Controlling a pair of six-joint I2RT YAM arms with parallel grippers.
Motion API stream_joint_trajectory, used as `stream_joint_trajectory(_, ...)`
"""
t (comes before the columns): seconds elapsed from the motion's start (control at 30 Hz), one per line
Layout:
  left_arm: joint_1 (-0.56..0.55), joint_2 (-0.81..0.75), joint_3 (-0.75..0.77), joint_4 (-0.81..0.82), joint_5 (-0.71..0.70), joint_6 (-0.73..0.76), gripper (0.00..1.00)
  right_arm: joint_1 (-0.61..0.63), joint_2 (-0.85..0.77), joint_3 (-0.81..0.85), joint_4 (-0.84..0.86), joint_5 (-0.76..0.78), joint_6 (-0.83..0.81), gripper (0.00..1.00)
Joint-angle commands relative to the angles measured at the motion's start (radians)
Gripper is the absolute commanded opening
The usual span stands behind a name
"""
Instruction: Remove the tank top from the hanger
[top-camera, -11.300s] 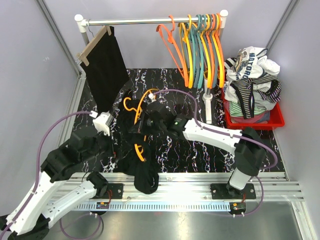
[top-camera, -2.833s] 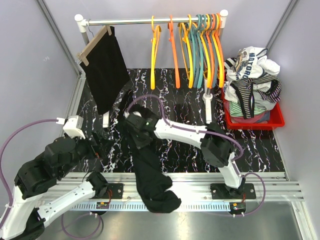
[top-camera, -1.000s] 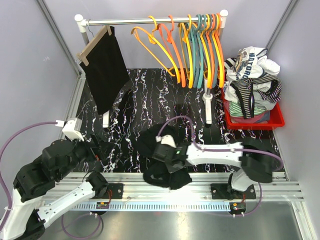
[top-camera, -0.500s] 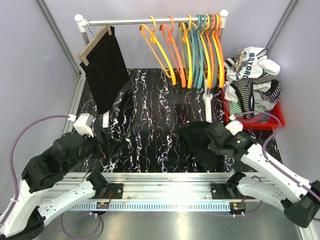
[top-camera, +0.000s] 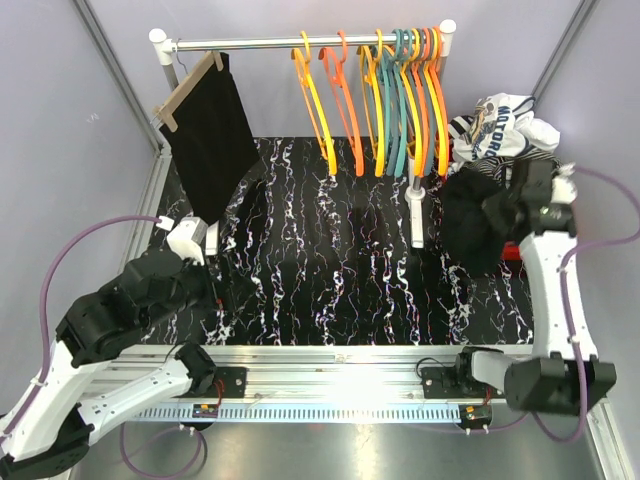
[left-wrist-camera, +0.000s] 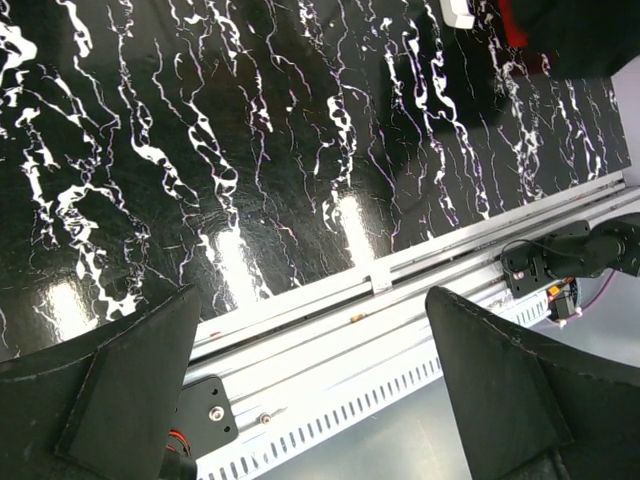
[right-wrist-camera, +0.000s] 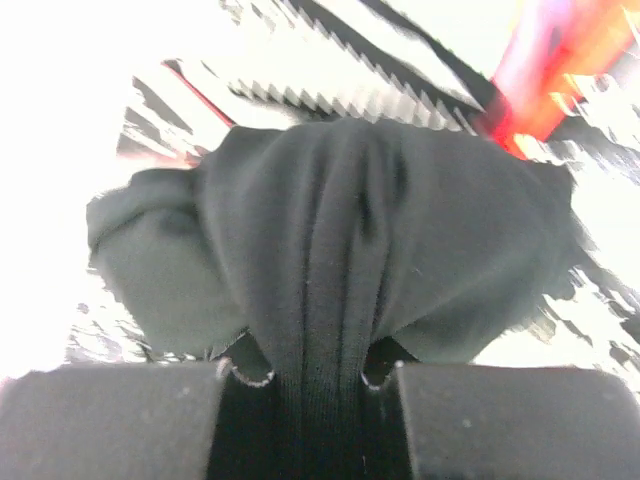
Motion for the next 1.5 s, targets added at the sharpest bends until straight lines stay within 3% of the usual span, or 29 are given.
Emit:
stream_joint_trajectory(0.0, -0.002, 0.000, 0.027, 0.072, 0.037, 0.024, 0.99, -0.125, 0.155, 0.352, 0.177, -0.172, -0.080, 0.00)
stream_joint_trajectory(0.23, -0.002, 0.027, 0.054, 0.098, 0.034, 0.041, 0.99, -0.224, 0.497, 0.862, 0.370, -0.347, -0.070, 0.00)
stream_joint_trajectory(0.3, -0.002, 0.033, 0.061, 0.108, 0.031, 0.042, 0.99, -0.235, 0.555, 0.884, 0.501, -0.367, -0.073, 0.00)
stream_joint_trajectory(0.37, -0.002, 0.039, 0.061, 0.112, 0.027, 0.041, 0.99, -0.244, 0.607, 0.935, 0.504, -0.366, -0.074, 0.00)
stream_joint_trajectory(0.43, -0.002, 0.037, 0.048, 0.121, 0.024, 0.035, 0.99, -0.244, 0.707, 0.993, 0.397, -0.352, -0.092, 0.00)
stream_joint_trajectory(0.53, -0.002, 0.028, 0.021, 0.141, 0.024, 0.018, 0.99, -0.244, 0.785, 0.912, 0.286, -0.275, -0.118, 0.00)
stream_joint_trajectory(0.67, -0.002, 0.019, -0.002, 0.149, 0.022, 0.001, 0.99, -0.244, 0.837, 0.800, 0.142, -0.035, -0.110, 0.00)
stream_joint_trajectory(0.87, -0.002, 0.034, -0.021, 0.183, 0.037, -0.007, 0.99, -0.244, 1.024, 0.895, -0.134, 0.046, -0.176, 0.00)
stream_joint_trajectory(0.93, -0.002, 0.051, -0.018, 0.197, 0.045, 0.002, 0.99, -0.244, 1.080, 0.903, -0.166, 0.006, -0.210, 0.17)
stream_joint_trajectory(1.0, -0.002, 0.063, -0.015, 0.206, 0.051, 0.013, 0.99, -0.244, 1.104, 0.903, -0.180, -0.046, -0.248, 0.25)
stream_joint_trajectory(1.03, -0.002, 0.074, -0.010, 0.207, 0.054, 0.016, 0.99, -0.244, 1.104, 0.900, -0.182, -0.057, -0.254, 0.38)
stream_joint_trajectory(1.1, -0.002, 0.083, -0.008, 0.212, 0.062, 0.025, 0.99, -0.244, 1.091, 0.907, -0.188, -0.059, -0.274, 0.54)
stream_joint_trajectory(1.13, -0.002, 0.085, -0.008, 0.212, 0.065, 0.025, 0.99, -0.244, 1.083, 0.922, -0.189, -0.059, -0.282, 0.68)
stream_joint_trajectory(1.2, -0.004, 0.083, -0.009, 0.218, 0.068, 0.030, 0.99, -0.244, 1.045, 0.965, -0.191, -0.059, -0.311, 0.80)
stream_joint_trajectory(1.27, -0.002, 0.082, -0.007, 0.220, 0.070, 0.033, 0.99, -0.244, 0.994, 0.998, -0.193, -0.065, -0.333, 0.99)
stream_joint_trajectory(1.47, -0.002, 0.062, 0.031, 0.207, 0.070, 0.051, 0.99, -0.244, 0.845, 1.149, -0.240, -0.096, -0.353, 1.00)
